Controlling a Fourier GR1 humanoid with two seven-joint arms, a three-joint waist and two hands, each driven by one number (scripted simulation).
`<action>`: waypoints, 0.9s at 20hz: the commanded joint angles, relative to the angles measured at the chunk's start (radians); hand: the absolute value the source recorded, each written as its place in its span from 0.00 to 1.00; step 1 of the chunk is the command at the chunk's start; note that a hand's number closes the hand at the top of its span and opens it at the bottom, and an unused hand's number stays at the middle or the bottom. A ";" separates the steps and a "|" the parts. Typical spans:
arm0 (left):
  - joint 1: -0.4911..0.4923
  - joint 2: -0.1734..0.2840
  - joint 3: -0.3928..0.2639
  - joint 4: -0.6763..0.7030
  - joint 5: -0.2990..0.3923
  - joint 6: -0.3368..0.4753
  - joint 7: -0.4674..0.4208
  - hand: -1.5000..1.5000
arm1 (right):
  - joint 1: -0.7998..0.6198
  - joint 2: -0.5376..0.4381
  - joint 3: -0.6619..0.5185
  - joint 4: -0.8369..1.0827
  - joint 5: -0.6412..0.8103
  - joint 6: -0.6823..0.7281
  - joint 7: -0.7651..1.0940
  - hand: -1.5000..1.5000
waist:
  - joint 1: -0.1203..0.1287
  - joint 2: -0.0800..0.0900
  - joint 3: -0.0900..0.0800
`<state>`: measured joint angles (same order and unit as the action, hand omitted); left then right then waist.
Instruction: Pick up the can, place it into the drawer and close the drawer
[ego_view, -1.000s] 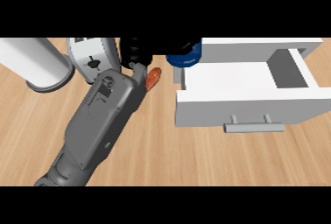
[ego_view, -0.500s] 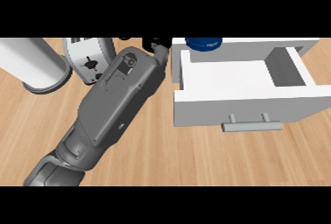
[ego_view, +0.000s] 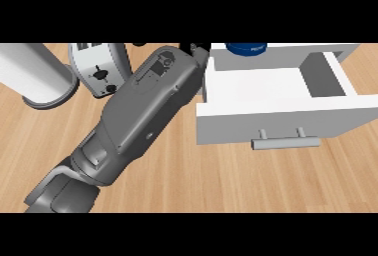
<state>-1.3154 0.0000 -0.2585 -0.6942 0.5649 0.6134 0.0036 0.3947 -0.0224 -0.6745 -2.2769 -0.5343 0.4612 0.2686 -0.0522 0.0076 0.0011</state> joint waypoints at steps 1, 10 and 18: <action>-0.032 0.000 -0.087 0.034 0.102 0.036 -0.012 1.00 | -0.044 0.001 0.044 -0.017 0.057 -0.026 0.038 0.00 | -0.002 0.002 0.000; -0.065 0.000 -0.160 0.172 0.206 0.047 -0.103 1.00 | -0.018 -0.001 0.022 -0.029 -0.011 -0.009 0.044 0.00 | -0.029 0.008 0.001; -0.071 0.000 -0.285 0.206 0.269 0.120 -0.113 0.00 | -0.027 -0.010 0.003 -0.016 -0.032 0.001 0.033 0.00 | -0.050 0.010 0.002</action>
<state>-1.4074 0.0001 -0.4831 -0.4949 0.8064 0.6953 -0.0772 0.3588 -0.0337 -0.6609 -2.2961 -0.5490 0.4493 0.3103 -0.0886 0.0164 0.0022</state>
